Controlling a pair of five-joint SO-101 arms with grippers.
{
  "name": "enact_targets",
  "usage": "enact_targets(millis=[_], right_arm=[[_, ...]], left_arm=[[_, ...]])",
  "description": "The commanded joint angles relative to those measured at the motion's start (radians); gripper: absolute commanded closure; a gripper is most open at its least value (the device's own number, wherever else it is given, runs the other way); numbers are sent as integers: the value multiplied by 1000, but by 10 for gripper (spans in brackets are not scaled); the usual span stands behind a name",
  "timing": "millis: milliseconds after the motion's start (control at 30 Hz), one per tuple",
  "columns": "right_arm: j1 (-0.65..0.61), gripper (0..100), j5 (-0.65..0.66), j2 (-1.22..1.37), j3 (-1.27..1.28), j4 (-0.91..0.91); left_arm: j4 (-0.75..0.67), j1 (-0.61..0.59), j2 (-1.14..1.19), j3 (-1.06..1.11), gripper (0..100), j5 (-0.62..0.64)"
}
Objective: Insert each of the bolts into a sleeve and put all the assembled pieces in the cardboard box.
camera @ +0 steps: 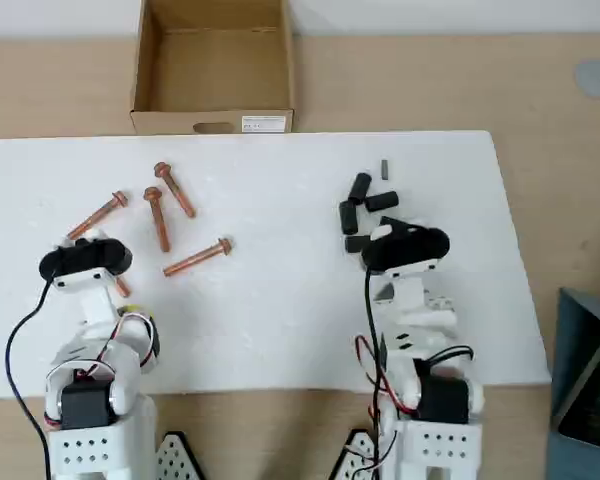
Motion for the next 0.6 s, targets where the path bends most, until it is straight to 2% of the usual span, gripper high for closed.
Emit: enact_targets(millis=[0,133,300,567], right_arm=[[5,988,0,-101,-153,51],[1,988,0,-51,-259,83],[5,988,-8,173,-433,83],[8,988,-8,593,-789,110]], left_arm=[[-26,-11,-4,-117,995,-2],[-20,-11,-2,-219,995,-3],[20,-11,36,-296,995,-5],[32,-71,341,-509,993,-8]])
